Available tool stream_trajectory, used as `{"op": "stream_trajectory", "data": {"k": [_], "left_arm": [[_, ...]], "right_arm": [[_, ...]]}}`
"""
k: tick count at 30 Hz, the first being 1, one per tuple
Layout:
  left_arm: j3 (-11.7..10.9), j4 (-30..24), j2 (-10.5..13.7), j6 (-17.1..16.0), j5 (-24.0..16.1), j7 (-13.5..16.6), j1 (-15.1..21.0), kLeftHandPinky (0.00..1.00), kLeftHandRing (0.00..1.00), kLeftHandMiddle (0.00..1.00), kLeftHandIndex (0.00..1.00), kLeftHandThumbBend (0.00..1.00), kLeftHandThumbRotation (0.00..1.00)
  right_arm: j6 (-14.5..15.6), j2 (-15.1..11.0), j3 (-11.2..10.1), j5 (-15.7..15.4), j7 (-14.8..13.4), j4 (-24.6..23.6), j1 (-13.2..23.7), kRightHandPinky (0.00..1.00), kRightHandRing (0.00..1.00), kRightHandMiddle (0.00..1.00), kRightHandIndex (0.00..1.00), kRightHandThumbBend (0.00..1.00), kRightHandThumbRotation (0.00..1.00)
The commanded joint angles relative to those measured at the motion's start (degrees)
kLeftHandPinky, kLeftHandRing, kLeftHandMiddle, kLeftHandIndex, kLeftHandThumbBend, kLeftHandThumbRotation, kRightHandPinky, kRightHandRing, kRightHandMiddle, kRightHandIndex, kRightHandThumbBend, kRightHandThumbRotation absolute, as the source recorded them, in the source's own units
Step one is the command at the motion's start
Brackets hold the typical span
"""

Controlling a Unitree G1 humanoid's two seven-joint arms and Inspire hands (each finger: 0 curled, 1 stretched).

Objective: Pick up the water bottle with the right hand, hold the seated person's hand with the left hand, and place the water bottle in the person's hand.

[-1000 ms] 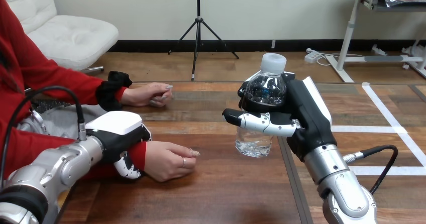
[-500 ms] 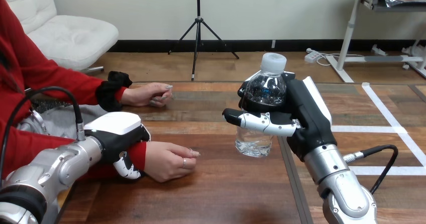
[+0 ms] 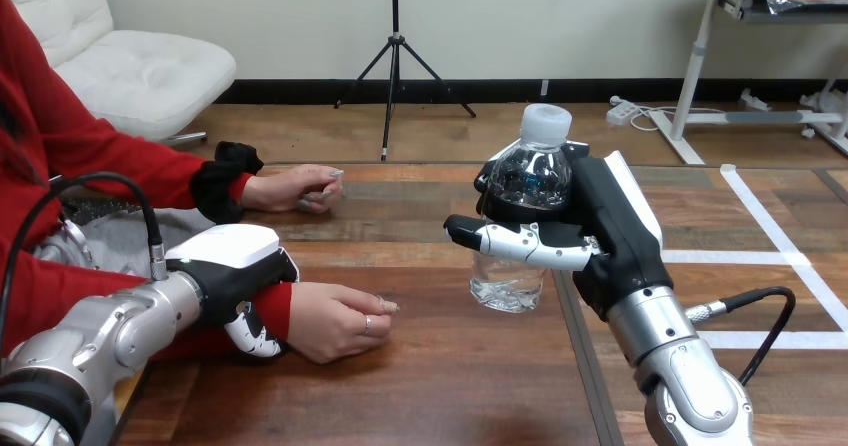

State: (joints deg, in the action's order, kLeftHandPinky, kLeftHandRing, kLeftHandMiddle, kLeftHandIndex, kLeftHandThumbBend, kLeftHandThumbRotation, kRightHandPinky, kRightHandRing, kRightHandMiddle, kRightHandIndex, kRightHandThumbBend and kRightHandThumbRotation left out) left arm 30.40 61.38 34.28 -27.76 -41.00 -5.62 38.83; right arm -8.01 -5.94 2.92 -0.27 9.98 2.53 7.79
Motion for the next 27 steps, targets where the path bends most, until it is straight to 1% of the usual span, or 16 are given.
{"op": "stream_trajectory", "data": {"k": [1, 5, 7, 10, 13, 16, 19, 22, 25, 27], "left_arm": [[1.1, 0.8, -0.8, -1.5, -0.5, -0.4, -0.9, 0.46, 0.51, 0.54, 0.48, 0.88, 0.0], [0.6, 0.3, -1.0, -1.0, 0.4, -2.2, -0.9, 0.47, 0.52, 0.55, 0.48, 0.88, 0.0], [0.4, 0.3, -1.1, -0.8, 0.6, -2.4, -0.9, 0.47, 0.52, 0.55, 0.48, 0.87, 0.0], [0.5, -0.3, -1.0, -0.9, 0.4, -2.2, -1.1, 0.46, 0.51, 0.55, 0.48, 0.86, 0.0], [0.5, -0.5, -0.9, -2.1, 0.4, -1.4, -1.2, 0.44, 0.5, 0.53, 0.48, 0.87, 0.0], [0.3, -0.8, -1.0, -1.9, 0.8, -2.2, -1.2, 0.43, 0.49, 0.53, 0.48, 0.86, 0.0], [-0.1, -0.9, -1.0, -2.6, 1.6, -2.9, -1.2, 0.42, 0.49, 0.53, 0.48, 0.86, 0.0], [-0.5, -1.8, -0.8, -3.2, 2.0, -2.1, -1.6, 0.4, 0.47, 0.51, 0.47, 0.87, 0.0], [-0.7, -1.9, -0.7, -5.1, 2.4, -1.2, -1.7, 0.38, 0.44, 0.49, 0.47, 0.88, 0.0], [-0.8, -2.5, -0.7, -4.4, 2.5, -1.4, -1.8, 0.38, 0.43, 0.48, 0.46, 0.89, 0.0]], "right_arm": [[-0.5, 0.1, -0.9, 1.2, 0.0, -2.9, 2.3, 0.27, 0.32, 0.38, 0.39, 0.87, 0.0], [-1.2, -0.1, -0.7, 0.7, -0.1, -2.1, 2.5, 0.27, 0.32, 0.38, 0.39, 0.87, 0.0], [-0.9, -0.1, -0.7, 0.7, -0.1, -2.2, 2.5, 0.27, 0.32, 0.38, 0.39, 0.87, 0.0], [-1.5, 0.0, -0.7, 0.8, -0.1, -1.5, 2.7, 0.27, 0.32, 0.38, 0.39, 0.87, 0.0], [-1.6, 0.0, -0.6, 0.8, -0.1, -1.3, 2.7, 0.27, 0.32, 0.38, 0.39, 0.87, 0.0], [-1.7, 0.0, -0.5, 0.6, -0.2, -1.0, 2.9, 0.27, 0.32, 0.38, 0.39, 0.87, 0.0], [-1.5, 0.1, -0.5, 0.3, -0.5, -0.9, 2.9, 0.27, 0.32, 0.38, 0.39, 0.87, 0.0], [-2.3, 0.0, -0.4, 0.2, -0.4, -0.2, 3.2, 0.27, 0.32, 0.38, 0.39, 0.87, 0.0], [-2.1, 0.1, -0.4, -0.1, -0.6, -0.1, 3.2, 0.27, 0.32, 0.38, 0.39, 0.87, 0.0], [-2.2, 0.2, -0.4, 0.0, -0.6, 0.2, 3.4, 0.27, 0.32, 0.38, 0.39, 0.87, 0.0]]}}
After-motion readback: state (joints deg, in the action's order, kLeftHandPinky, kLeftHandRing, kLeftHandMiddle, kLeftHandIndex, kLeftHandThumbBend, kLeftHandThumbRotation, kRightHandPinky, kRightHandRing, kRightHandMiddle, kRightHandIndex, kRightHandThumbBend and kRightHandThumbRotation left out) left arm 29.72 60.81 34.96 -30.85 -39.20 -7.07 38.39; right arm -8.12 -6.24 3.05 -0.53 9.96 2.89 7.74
